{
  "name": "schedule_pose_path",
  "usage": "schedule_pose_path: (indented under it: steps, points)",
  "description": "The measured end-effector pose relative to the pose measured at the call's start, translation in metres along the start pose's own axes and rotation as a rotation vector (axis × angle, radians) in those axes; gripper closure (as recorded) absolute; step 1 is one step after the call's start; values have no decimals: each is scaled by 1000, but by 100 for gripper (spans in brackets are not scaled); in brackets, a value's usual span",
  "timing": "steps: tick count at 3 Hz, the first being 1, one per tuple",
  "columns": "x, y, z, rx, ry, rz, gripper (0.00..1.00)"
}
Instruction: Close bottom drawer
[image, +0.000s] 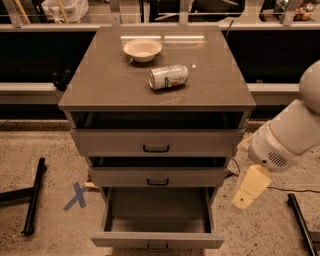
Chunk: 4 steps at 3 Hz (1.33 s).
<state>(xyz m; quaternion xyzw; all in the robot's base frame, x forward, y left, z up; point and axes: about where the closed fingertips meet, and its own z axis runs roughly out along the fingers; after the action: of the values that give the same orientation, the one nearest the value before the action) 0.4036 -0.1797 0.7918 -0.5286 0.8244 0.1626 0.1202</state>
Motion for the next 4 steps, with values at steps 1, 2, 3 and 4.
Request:
schedule_pose_path:
  steps: [1,2,3,4]
  points:
    - [2,5,15,-32,-11,15,0]
    - [2,5,14,-32,-11,15,0]
    - [10,1,33,-43,13,31,0]
    - [62,-15,123,-88,77,58,0]
